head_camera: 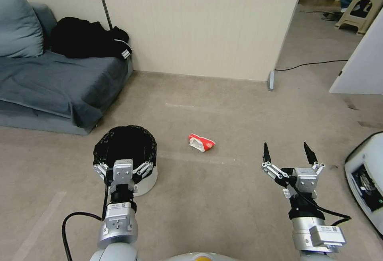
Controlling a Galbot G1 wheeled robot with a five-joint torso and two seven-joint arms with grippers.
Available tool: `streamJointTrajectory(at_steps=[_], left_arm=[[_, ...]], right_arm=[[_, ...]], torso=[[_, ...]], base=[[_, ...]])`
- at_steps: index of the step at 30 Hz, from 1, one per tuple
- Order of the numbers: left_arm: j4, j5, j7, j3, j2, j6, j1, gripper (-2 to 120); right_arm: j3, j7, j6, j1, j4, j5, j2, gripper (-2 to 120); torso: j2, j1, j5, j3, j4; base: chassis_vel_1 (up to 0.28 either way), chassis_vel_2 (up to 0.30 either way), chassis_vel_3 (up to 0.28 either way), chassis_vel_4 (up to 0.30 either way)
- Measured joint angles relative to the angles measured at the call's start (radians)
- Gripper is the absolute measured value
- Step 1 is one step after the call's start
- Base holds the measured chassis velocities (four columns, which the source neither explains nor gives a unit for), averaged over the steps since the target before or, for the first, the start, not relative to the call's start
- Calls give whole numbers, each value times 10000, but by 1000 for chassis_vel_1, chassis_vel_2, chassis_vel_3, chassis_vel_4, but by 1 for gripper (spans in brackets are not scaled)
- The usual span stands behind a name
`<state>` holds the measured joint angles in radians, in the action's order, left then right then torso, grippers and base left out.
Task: Pick up the trash bin, then pick up the garbage from the floor and place it into the trash bin.
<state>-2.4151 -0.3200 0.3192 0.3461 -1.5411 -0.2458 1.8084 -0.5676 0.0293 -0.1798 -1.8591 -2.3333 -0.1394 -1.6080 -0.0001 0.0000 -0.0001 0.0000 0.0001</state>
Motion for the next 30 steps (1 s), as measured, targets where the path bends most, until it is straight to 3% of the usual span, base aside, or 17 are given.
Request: streamJointTrajectory(at_steps=[17,21,30], left_arm=[[-53,686,42,562,-109,-232,-349,100],[173,1868,201,1325,-121,-647,-1051,100],[761,3302,567,2391,-88,-987,-1806,100]], right_arm=[[-46,67,-691,145,237,-452,0,100],[-54,81,-788,138,257,-498,0,100],[-63,105,-899,150,319,-432,0,100]], torso=[[0,0,1,0,-1],[0,0,0,0,-1],[0,1,2,0,-1]], base=[[-36,30,32,-29],[0,0,0,0],[0,0,0,0]])
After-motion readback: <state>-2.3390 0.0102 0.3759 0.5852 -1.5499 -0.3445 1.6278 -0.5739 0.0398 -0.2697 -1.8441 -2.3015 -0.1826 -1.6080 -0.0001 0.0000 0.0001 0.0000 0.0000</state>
